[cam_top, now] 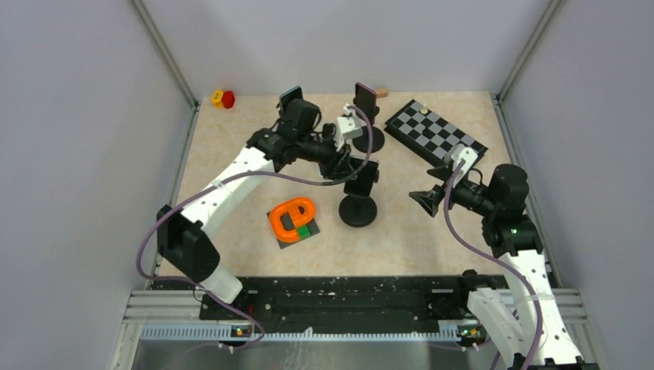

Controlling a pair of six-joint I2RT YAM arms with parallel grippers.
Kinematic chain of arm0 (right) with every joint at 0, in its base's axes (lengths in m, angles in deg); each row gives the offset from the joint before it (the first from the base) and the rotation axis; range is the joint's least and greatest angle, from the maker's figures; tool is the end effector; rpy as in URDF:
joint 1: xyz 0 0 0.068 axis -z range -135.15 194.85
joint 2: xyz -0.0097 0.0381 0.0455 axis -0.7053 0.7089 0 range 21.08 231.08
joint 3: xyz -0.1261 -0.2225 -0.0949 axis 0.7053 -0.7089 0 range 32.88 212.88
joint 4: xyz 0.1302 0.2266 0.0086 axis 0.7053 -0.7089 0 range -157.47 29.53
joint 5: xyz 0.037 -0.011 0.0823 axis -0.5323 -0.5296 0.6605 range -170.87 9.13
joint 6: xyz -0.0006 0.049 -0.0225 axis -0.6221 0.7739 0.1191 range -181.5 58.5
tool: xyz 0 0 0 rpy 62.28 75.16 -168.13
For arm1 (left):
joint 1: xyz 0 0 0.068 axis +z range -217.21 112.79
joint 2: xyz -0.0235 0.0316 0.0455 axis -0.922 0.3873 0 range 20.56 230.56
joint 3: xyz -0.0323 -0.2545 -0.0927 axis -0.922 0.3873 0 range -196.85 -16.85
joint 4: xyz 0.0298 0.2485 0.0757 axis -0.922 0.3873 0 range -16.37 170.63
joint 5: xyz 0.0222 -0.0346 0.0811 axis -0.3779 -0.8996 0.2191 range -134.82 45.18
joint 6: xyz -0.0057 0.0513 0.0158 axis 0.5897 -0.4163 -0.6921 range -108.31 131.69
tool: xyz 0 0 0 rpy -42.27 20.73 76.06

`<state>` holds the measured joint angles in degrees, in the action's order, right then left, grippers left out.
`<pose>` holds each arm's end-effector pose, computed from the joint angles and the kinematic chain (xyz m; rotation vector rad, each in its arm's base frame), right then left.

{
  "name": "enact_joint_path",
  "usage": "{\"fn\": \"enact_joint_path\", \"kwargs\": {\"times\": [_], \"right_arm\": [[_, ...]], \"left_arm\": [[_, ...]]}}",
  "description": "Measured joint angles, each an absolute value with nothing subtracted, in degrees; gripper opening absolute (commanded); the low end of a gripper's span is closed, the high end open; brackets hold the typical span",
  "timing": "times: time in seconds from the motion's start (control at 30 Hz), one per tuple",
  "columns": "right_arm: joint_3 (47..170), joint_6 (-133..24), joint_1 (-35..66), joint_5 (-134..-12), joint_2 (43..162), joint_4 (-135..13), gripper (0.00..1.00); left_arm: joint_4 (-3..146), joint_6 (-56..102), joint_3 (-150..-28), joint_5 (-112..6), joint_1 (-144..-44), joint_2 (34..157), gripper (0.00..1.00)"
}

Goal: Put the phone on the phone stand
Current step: Place the phone stand with the phone at the center of the board.

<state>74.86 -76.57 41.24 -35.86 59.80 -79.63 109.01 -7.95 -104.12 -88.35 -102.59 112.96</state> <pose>0.1488 0.0346 0.3253 -0.8103 1.6103 0.5798 0.2764 -0.2264 0.3502 1.3730 1.7612 -1.0072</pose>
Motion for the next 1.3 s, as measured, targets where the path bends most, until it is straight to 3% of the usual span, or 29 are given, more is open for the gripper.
{"fn": "enact_joint_path", "kwargs": {"times": [0.33,0.7,1.0,1.3], "right_arm": [[74.9,-75.8,41.3,-36.7,61.9,-77.8,0.76],[74.9,-75.7,41.3,-36.7,62.2,-77.0,0.76],[74.9,-75.4,41.3,-36.7,62.6,-76.3,0.76],[74.5,-75.4,41.3,-36.7,62.8,-76.2,0.76]], "left_arm": [[112.6,-5.6,-105.0,-79.7,-88.4,98.6,0.00],[119.7,-5.1,-107.5,-73.0,-66.7,98.1,0.00],[112.2,-4.7,-107.8,-74.8,-53.8,108.3,0.00],[102.6,-4.7,-109.1,-78.9,-51.4,119.2,0.00]]}}
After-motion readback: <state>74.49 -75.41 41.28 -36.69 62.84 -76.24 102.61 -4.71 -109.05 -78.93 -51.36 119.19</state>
